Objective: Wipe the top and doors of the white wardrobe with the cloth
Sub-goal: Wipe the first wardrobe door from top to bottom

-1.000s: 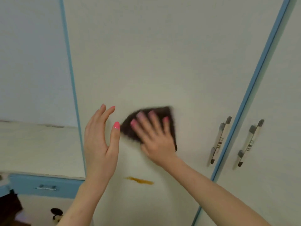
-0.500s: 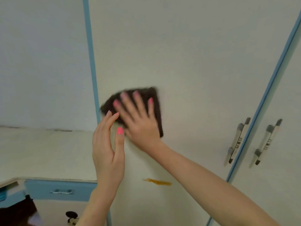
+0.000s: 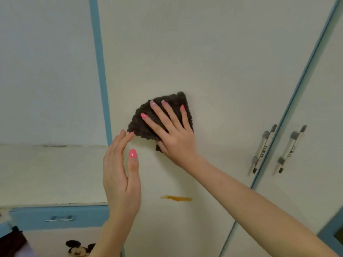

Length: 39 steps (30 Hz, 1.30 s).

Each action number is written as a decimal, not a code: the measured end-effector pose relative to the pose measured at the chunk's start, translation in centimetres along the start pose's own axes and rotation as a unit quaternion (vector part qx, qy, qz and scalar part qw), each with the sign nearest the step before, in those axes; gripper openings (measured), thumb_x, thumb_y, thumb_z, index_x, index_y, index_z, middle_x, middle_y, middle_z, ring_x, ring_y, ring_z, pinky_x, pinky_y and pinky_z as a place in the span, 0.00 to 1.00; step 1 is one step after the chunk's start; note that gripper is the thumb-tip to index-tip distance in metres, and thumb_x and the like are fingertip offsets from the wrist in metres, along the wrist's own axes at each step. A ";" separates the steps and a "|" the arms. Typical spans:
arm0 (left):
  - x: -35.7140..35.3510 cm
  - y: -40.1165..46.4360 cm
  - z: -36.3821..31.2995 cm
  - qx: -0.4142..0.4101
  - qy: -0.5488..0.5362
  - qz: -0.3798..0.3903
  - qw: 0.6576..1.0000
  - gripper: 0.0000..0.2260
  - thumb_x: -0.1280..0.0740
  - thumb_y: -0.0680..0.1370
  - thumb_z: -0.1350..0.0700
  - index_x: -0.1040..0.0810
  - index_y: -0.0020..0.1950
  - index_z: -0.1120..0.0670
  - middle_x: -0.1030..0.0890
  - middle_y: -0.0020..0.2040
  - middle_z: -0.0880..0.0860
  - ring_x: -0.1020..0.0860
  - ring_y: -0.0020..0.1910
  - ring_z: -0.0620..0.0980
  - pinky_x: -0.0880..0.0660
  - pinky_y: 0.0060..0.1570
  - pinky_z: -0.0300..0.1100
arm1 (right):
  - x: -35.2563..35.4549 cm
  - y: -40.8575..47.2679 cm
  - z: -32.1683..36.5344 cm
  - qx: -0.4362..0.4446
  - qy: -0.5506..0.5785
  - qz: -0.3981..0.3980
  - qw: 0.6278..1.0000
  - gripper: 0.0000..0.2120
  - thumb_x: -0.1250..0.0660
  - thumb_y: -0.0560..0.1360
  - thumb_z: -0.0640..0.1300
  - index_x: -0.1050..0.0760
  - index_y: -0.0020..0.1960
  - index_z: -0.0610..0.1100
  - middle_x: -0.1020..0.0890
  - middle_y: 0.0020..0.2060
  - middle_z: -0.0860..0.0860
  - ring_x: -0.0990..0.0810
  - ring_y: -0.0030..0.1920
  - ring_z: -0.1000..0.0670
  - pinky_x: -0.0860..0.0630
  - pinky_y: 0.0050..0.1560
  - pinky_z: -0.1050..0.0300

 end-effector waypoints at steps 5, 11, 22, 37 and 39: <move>0.1 -1.6 0.2 -0.004 0.003 -0.022 1.000 0.16 0.49 0.80 0.47 0.30 0.65 0.43 0.31 0.68 0.38 0.34 0.69 0.42 0.38 0.68 0.43 | -4.8 -6.9 9.0 0.164 -0.010 0.071 0.984 0.19 0.39 0.78 0.45 0.27 0.68 0.47 0.27 0.70 0.48 0.35 0.74 0.44 0.45 0.76 0.42; -1.6 -4.5 0.5 0.015 0.026 -0.020 0.999 0.16 0.50 0.80 0.45 0.30 0.65 0.42 0.33 0.68 0.36 0.36 0.70 0.41 0.40 0.67 0.36 | -8.2 -16.4 11.8 0.375 -0.034 0.221 0.900 0.17 0.39 0.78 0.45 0.24 0.66 0.50 0.27 0.69 0.52 0.34 0.73 0.47 0.44 0.76 0.46; -2.7 -6.5 0.5 -0.008 0.006 -0.026 1.000 0.16 0.50 0.80 0.47 0.29 0.65 0.43 0.32 0.68 0.38 0.35 0.69 0.42 0.39 0.67 0.41 | -1.1 -8.0 -0.2 0.072 -0.001 0.058 0.996 0.31 0.37 0.73 0.47 0.37 0.75 0.51 0.39 0.76 0.48 0.46 0.78 0.45 0.54 0.76 0.39; -5.0 -8.1 3.3 -0.111 0.002 0.013 0.994 0.18 0.49 0.80 0.48 0.29 0.66 0.48 0.31 0.69 0.44 0.37 0.71 0.43 0.41 0.68 0.42 | 1.6 -10.0 -6.0 0.058 -0.063 0.007 0.996 0.30 0.36 0.71 0.43 0.34 0.74 0.51 0.36 0.74 0.47 0.40 0.76 0.43 0.46 0.74 0.36; -5.3 -8.5 3.6 -0.147 -0.009 0.011 0.989 0.17 0.49 0.79 0.49 0.29 0.65 0.47 0.31 0.69 0.43 0.37 0.71 0.42 0.41 0.68 0.40 | 0.7 -11.4 -4.6 0.031 -0.056 -0.015 0.998 0.32 0.33 0.70 0.43 0.35 0.74 0.51 0.37 0.75 0.47 0.42 0.76 0.42 0.48 0.74 0.35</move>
Point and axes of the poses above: each hand's wrist, its own y-axis towards the middle knuckle, its own x-axis out of the back of the hand, z = x × y, the point moved 9 cm from there along y, towards the middle knuckle
